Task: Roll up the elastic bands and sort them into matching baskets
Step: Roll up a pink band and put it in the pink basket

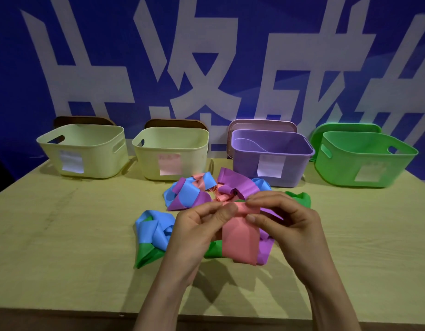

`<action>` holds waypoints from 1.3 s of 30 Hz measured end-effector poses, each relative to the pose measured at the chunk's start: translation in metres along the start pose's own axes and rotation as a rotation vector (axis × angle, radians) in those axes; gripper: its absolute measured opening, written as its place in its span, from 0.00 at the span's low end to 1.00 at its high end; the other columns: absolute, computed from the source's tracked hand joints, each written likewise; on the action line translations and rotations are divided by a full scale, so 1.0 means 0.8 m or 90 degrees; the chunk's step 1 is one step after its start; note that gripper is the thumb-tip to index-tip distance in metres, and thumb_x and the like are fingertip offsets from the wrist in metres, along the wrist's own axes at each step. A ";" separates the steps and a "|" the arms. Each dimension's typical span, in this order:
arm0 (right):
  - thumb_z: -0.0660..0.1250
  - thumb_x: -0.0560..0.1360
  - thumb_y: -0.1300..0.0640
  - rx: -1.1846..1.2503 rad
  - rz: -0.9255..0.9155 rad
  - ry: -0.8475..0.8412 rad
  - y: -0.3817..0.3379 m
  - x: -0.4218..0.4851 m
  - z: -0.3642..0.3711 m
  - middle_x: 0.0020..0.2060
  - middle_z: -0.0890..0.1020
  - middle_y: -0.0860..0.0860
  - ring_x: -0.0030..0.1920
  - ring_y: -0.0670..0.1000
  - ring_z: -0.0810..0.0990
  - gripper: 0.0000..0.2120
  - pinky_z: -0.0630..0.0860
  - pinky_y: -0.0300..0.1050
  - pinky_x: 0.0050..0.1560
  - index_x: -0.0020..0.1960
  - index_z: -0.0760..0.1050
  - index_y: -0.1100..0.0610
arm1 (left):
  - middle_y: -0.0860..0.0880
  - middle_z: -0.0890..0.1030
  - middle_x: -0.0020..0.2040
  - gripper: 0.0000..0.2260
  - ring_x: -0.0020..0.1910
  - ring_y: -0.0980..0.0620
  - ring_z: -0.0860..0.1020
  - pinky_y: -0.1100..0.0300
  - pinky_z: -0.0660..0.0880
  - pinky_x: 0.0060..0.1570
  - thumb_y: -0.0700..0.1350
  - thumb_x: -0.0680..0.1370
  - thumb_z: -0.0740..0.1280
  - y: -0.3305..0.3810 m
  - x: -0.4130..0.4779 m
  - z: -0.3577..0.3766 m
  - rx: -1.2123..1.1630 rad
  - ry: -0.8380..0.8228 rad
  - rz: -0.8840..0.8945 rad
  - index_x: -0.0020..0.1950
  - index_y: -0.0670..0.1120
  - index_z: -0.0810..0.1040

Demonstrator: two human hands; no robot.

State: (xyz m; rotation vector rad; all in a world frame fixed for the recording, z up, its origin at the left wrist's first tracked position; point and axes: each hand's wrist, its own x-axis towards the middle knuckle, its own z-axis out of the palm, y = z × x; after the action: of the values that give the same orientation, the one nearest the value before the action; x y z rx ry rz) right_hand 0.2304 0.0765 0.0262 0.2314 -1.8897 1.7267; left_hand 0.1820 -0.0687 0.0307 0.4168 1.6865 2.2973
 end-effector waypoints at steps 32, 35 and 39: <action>0.71 0.63 0.65 0.092 0.112 0.068 0.001 -0.002 0.006 0.37 0.85 0.46 0.39 0.41 0.81 0.10 0.75 0.32 0.37 0.44 0.81 0.58 | 0.46 0.85 0.40 0.10 0.40 0.54 0.83 0.63 0.80 0.38 0.33 0.71 0.69 -0.004 0.001 -0.002 0.037 -0.014 -0.010 0.44 0.47 0.85; 0.71 0.64 0.72 0.077 0.099 0.058 0.001 -0.002 0.003 0.37 0.85 0.46 0.39 0.41 0.82 0.13 0.75 0.32 0.39 0.43 0.81 0.58 | 0.46 0.86 0.43 0.10 0.43 0.52 0.83 0.62 0.80 0.43 0.37 0.65 0.72 -0.004 0.001 -0.004 0.038 -0.048 0.007 0.42 0.49 0.86; 0.72 0.61 0.69 0.061 0.077 0.054 0.002 -0.002 0.001 0.40 0.85 0.46 0.43 0.43 0.83 0.12 0.77 0.33 0.44 0.42 0.81 0.59 | 0.46 0.85 0.42 0.10 0.42 0.53 0.83 0.63 0.79 0.42 0.46 0.61 0.74 -0.003 0.000 -0.001 0.026 -0.042 0.014 0.41 0.49 0.86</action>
State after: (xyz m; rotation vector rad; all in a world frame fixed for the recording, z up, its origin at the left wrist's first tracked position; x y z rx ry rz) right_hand 0.2311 0.0752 0.0240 0.0789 -1.7937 1.8803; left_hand 0.1820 -0.0691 0.0280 0.5163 1.7083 2.2423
